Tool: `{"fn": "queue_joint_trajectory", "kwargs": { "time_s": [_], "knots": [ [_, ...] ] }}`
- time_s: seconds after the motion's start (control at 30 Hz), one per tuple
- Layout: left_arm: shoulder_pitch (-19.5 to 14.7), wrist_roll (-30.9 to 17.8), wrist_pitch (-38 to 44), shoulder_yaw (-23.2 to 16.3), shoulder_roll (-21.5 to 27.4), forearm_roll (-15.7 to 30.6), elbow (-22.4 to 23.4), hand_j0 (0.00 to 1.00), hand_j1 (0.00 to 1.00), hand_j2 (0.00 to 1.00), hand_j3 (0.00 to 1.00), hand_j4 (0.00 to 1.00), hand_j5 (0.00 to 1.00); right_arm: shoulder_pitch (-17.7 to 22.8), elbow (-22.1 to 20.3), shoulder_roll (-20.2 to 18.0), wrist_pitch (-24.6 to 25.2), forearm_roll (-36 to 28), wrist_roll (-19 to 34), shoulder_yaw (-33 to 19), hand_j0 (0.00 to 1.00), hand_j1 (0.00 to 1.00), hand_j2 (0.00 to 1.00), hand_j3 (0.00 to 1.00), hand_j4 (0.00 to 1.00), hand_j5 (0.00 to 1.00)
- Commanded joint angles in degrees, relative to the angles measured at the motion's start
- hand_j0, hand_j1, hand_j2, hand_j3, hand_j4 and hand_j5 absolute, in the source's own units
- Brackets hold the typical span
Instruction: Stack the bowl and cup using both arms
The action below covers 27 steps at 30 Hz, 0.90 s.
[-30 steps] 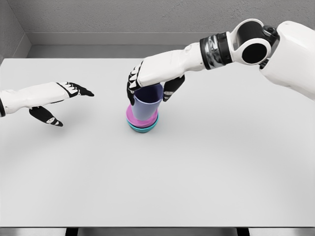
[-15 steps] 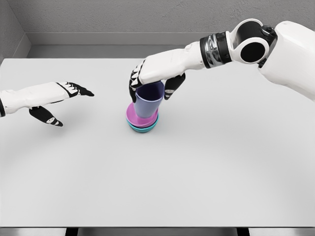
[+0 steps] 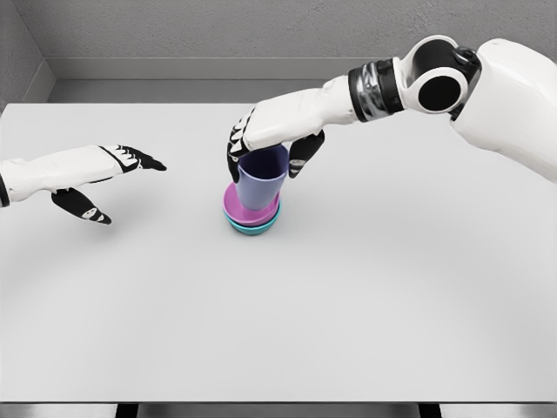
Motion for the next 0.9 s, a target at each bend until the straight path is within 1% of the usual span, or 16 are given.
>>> {"fn": "queue_joint_trajectory", "kwargs": {
  "time_s": [0.0, 0.23, 0.27, 0.3, 0.33, 0.37, 0.7, 0.77, 0.83, 0.87],
  "knots": [
    [0.0, 0.0, 0.1, 0.0, 0.1, 0.4, 0.0, 1.00, 1.00, 1.00, 1.00, 1.00, 1.00, 0.0, 0.1, 0.0, 0.2, -0.4, 0.0, 0.1, 0.62, 0.62, 0.62, 0.62, 0.62, 0.62],
    [0.1, 0.0, 0.1, 0.0, 0.1, 0.4, 0.0, 1.00, 1.00, 1.00, 1.00, 1.00, 1.00, 0.0, 0.2, 0.0, 0.2, -0.4, 0.0, 0.1, 0.63, 0.63, 0.63, 0.63, 0.63, 0.63],
    [0.0, 0.0, 0.1, 0.0, 0.2, 0.4, 0.0, 1.00, 1.00, 1.00, 1.00, 1.00, 1.00, 0.0, 0.2, 0.0, 0.2, -0.4, 0.0, 0.1, 0.65, 0.65, 0.65, 0.65, 0.65, 0.65],
    [0.1, 0.0, 0.1, 0.0, 0.2, 0.4, 0.0, 1.00, 1.00, 1.00, 1.00, 1.00, 1.00, 0.0, 0.1, 0.0, 0.2, -0.4, 0.0, 0.1, 0.71, 0.71, 0.71, 0.71, 0.71, 0.71],
    [0.1, 0.0, 0.1, 0.0, 0.2, 0.4, 0.0, 1.00, 1.00, 1.00, 1.00, 1.00, 1.00, 0.1, 0.1, 0.0, 0.2, -0.4, 0.0, 0.1, 0.83, 0.83, 0.83, 0.83, 0.83, 0.83],
    [0.0, 0.0, 0.1, 0.0, 0.2, 0.4, 0.0, 1.00, 1.00, 1.00, 1.00, 1.00, 1.00, 0.1, 0.0, 0.0, 0.2, -0.4, 0.0, 0.2, 1.00, 1.00, 1.00, 1.00, 1.00, 1.00],
    [0.0, -0.1, 0.1, -0.1, 0.1, 0.3, 0.0, 1.00, 1.00, 1.00, 1.00, 1.00, 1.00, 0.1, -0.2, 0.0, 0.2, -0.4, 0.0, 0.4, 1.00, 1.00, 1.00, 1.00, 1.00, 1.00],
    [0.0, -0.2, 0.1, -0.1, -0.1, -4.0, 0.0, 1.00, 1.00, 1.00, 1.00, 1.00, 1.00, 0.1, -0.2, 0.0, 0.2, -0.4, 0.0, 0.4, 1.00, 1.00, 1.00, 1.00, 1.00, 1.00],
    [0.0, -0.2, 0.1, -0.1, -0.1, -4.1, -0.2, 1.00, 1.00, 1.00, 1.00, 1.00, 1.00, 0.2, -0.1, -0.2, 0.2, -0.4, 0.0, 0.2, 1.00, 1.00, 1.00, 1.00, 1.00, 1.00],
    [-0.1, -0.2, 0.1, -0.1, -0.2, -4.1, -0.2, 1.00, 1.00, 1.00, 1.00, 1.00, 1.00, 0.2, 0.0, -0.7, 0.2, -0.4, 0.0, -0.7, 1.00, 1.00, 1.00, 1.00, 1.00, 1.00]
  ]
}}
